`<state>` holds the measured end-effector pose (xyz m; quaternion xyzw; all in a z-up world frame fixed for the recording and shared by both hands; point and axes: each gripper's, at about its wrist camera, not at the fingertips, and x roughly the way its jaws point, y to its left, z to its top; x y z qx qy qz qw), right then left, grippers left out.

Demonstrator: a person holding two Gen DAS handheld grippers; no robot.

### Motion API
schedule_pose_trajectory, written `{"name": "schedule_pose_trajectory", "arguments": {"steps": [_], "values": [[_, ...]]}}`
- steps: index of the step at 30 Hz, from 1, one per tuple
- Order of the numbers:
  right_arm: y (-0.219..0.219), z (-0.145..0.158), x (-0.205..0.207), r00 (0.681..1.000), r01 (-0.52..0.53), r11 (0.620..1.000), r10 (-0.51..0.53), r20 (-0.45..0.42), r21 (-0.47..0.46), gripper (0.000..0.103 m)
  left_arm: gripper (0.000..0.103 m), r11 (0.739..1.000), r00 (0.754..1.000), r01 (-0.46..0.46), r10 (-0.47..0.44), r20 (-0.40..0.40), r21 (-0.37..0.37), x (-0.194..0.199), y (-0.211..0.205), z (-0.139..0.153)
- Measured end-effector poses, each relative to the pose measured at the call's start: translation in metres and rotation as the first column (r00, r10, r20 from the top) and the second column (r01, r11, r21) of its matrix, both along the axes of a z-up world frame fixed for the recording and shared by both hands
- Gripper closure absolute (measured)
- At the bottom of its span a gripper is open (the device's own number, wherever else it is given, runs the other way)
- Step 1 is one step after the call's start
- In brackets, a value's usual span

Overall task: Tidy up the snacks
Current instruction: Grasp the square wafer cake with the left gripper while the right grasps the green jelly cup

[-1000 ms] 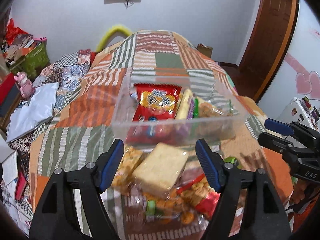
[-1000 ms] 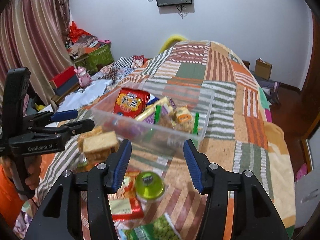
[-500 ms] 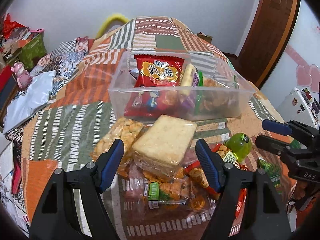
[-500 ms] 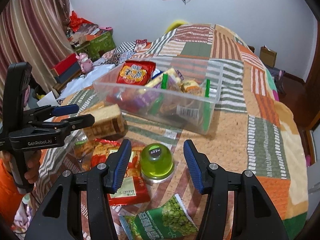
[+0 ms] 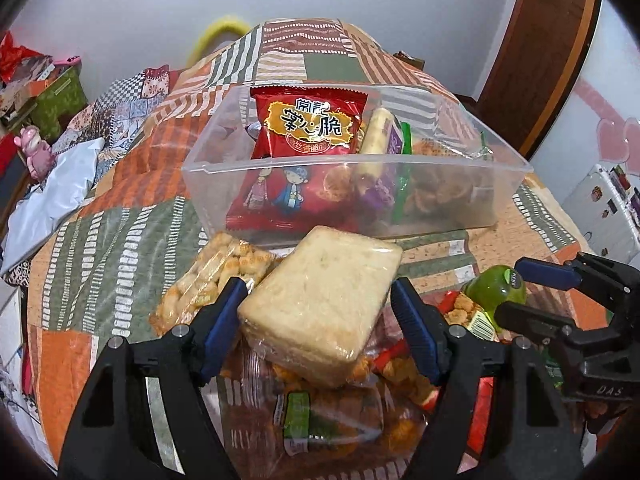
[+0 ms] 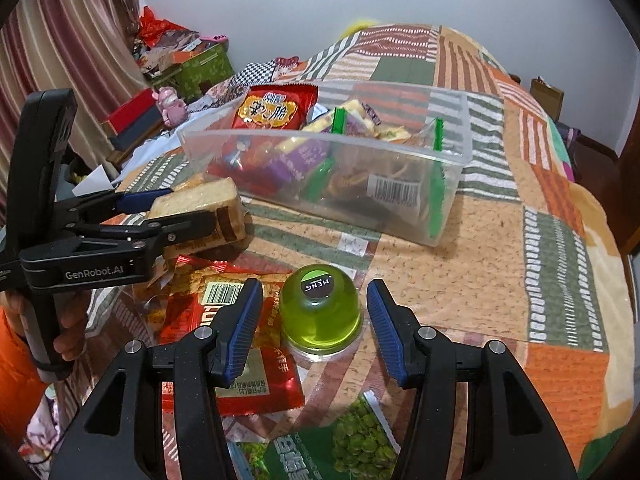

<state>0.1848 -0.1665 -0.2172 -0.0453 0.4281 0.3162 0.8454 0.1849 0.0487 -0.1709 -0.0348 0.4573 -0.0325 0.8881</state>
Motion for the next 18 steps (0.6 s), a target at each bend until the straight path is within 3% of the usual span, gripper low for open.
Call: {"name": "schedule_pose_trajectory", "arguments": {"steps": [6,8,18], "values": [[0.000,-0.005,0.004,1.000,0.003,1.000,-0.003,-0.025,0.012,0.056,0.030,0.999,1.000,0.014,-0.014,0.011,0.036,0.006,-0.008,-0.004],[0.000,-0.005,0.004,1.000,0.007,1.000,-0.007,-0.027,0.010,0.061,0.032,0.999,1.000,0.020,-0.021,0.012,0.046,0.007,-0.011,-0.006],[-0.004,-0.004,0.002,1.000,0.015,1.000,-0.014,-0.026,0.024,0.061,0.047,0.998,0.999,0.029,-0.031,0.032,0.056,-0.002,-0.017,0.001]]}}
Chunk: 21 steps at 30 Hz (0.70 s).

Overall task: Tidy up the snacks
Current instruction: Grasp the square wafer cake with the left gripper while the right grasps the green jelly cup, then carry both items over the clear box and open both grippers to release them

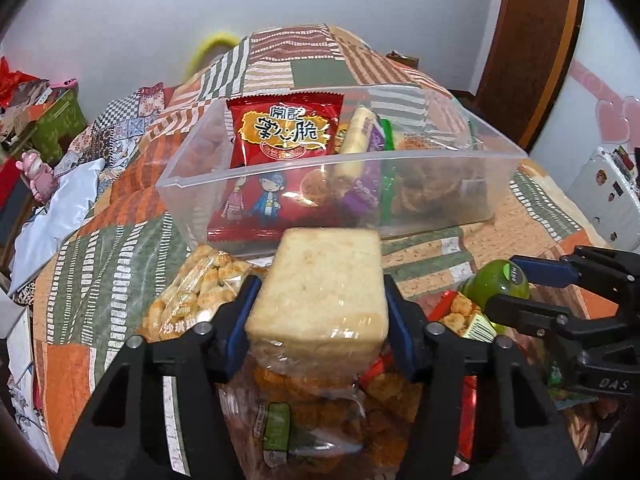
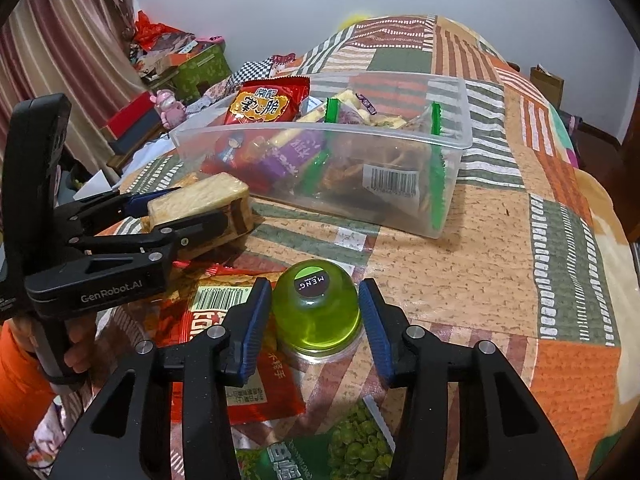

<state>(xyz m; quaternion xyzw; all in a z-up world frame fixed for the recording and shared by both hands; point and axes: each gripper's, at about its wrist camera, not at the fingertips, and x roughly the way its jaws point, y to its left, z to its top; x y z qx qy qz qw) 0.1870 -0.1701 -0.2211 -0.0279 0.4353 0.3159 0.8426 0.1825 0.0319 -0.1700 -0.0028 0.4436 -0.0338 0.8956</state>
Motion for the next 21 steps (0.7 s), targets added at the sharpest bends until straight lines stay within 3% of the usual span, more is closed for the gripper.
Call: {"name": "schedule_pose_trajectory", "arguments": {"steps": [21], "values": [[-0.014,0.030,-0.005,0.997,0.032,0.998,-0.036,0.062,0.060,0.061,0.049,1.000,0.993,-0.001,0.001,0.117,-0.005,-0.031,-0.005,0.045]]}}
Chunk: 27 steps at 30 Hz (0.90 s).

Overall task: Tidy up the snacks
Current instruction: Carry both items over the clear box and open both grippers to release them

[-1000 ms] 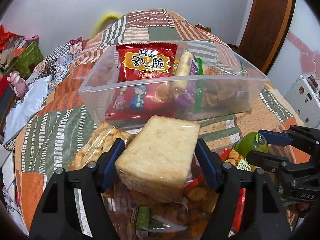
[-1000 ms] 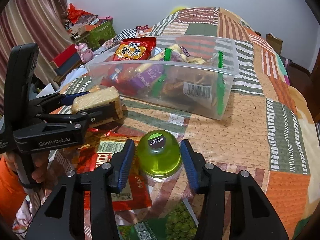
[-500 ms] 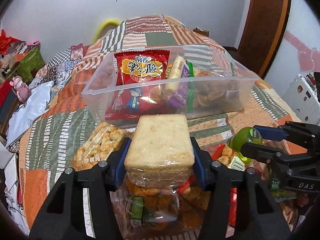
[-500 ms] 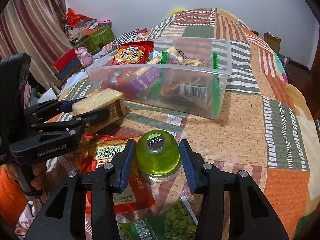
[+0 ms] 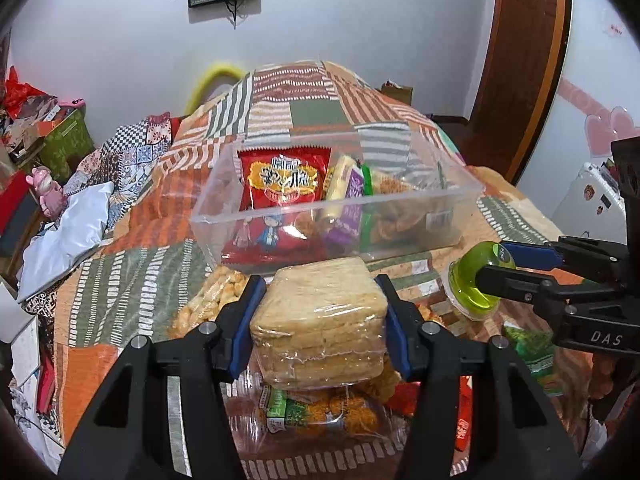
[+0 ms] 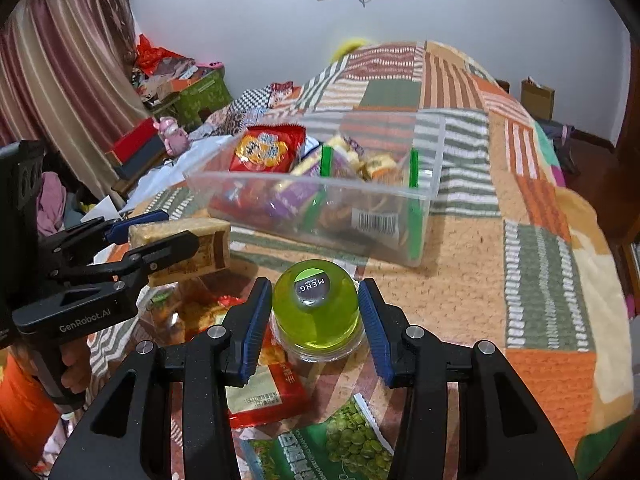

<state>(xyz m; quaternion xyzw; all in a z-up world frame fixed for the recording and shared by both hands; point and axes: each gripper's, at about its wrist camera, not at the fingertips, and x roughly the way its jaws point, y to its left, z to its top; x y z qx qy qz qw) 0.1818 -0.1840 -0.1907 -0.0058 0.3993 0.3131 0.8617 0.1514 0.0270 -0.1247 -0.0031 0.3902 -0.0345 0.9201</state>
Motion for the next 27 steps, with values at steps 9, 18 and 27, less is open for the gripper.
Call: {"name": "schedule_pose_trajectory", "arguments": {"steps": [9,18,27], "values": [[0.001,0.024,0.009,0.998,0.006,0.999,-0.008,0.059,0.035,0.061,0.049,1.000,0.997,0.000,0.002,0.075,-0.024,0.000,0.004,0.033],[0.002,0.045,0.024,0.994,0.021,0.997,-0.029,0.107,0.072,0.061,0.049,0.999,0.992,0.000,0.007,0.124,-0.050,0.024,0.005,0.053],[0.007,0.047,0.050,0.991,0.047,0.996,-0.055,0.119,0.073,0.061,0.049,0.998,0.993,0.005,0.003,0.116,-0.066,0.061,0.002,0.049]]}}
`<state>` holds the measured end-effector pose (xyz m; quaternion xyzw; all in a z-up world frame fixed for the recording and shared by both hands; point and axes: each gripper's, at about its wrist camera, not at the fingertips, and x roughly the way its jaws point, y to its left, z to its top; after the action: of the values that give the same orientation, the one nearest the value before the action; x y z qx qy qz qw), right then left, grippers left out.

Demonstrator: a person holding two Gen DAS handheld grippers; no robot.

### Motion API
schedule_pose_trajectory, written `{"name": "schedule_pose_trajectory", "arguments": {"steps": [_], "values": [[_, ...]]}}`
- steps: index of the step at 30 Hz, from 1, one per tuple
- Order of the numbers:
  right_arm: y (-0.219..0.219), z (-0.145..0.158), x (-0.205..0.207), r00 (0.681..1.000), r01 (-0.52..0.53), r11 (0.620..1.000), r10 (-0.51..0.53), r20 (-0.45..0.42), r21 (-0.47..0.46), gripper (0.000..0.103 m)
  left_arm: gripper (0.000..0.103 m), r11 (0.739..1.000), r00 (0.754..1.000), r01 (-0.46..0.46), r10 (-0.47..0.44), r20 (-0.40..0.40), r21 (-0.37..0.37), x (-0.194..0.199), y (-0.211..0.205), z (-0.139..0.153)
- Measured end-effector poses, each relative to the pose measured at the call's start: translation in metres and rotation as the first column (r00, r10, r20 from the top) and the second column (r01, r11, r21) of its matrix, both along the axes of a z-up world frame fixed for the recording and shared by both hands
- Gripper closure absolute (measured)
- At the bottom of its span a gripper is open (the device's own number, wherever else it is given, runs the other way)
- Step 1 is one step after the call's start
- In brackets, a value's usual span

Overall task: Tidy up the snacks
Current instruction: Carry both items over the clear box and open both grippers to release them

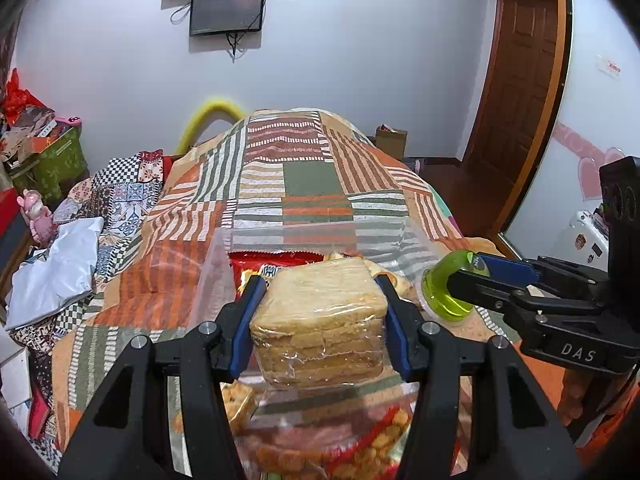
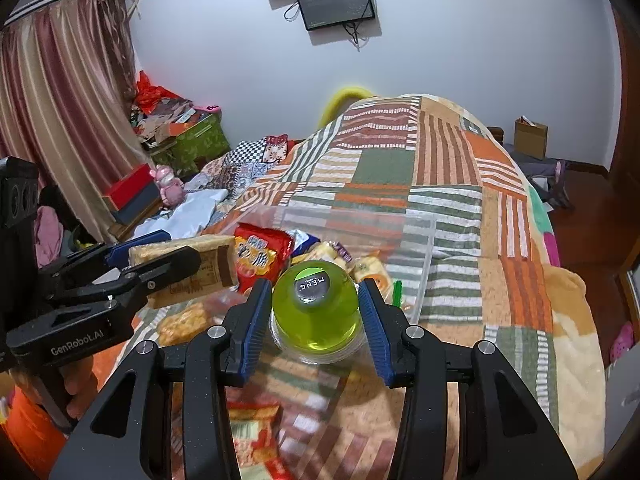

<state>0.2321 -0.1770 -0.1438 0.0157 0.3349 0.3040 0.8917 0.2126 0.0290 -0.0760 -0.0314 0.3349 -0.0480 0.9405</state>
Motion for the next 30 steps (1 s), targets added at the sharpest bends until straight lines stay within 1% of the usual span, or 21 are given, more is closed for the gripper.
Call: {"name": "schedule_pose_trajectory", "arguments": {"steps": [5,9,13,17,20,25,27,30], "values": [[0.005,-0.007,0.015,1.000,0.006,1.000,-0.006,-0.014,-0.010,0.061,0.049,1.000,1.000,0.006,-0.006,-0.020,0.001,0.021,-0.003,-0.013],[0.010,-0.015,0.027,1.000,0.007,1.000,-0.008,-0.025,-0.024,0.061,0.049,1.000,0.999,-0.001,0.002,-0.038,0.013,0.040,-0.004,-0.025],[0.016,-0.021,0.035,0.999,-0.001,0.999,0.000,-0.038,-0.037,0.061,0.049,1.000,0.998,-0.009,0.010,-0.058,0.010,0.051,0.000,-0.035],[0.023,-0.029,0.036,0.999,-0.023,0.999,0.021,-0.047,-0.047,0.061,0.049,1.000,0.999,-0.006,0.007,-0.040,0.021,0.052,-0.002,-0.036],[0.027,-0.029,0.034,0.999,-0.023,0.997,0.021,-0.027,-0.073,0.061,0.049,0.999,0.999,0.001,0.000,-0.041,0.045,0.052,-0.005,-0.038],[0.025,-0.027,0.034,0.999,-0.034,0.996,0.032,-0.036,-0.077,0.061,0.045,1.000,0.996,0.014,-0.012,-0.084,0.017,0.053,-0.004,-0.043],[0.023,-0.027,0.033,0.999,-0.035,0.997,0.032,-0.039,-0.075,0.060,0.041,1.000,0.996,0.007,-0.006,-0.087,0.022,0.051,-0.003,-0.044],[0.020,-0.025,0.030,0.998,-0.039,0.997,0.036,-0.045,-0.064,0.057,0.040,1.000,0.996,0.005,-0.003,-0.084,0.022,0.045,-0.002,-0.042]]}}
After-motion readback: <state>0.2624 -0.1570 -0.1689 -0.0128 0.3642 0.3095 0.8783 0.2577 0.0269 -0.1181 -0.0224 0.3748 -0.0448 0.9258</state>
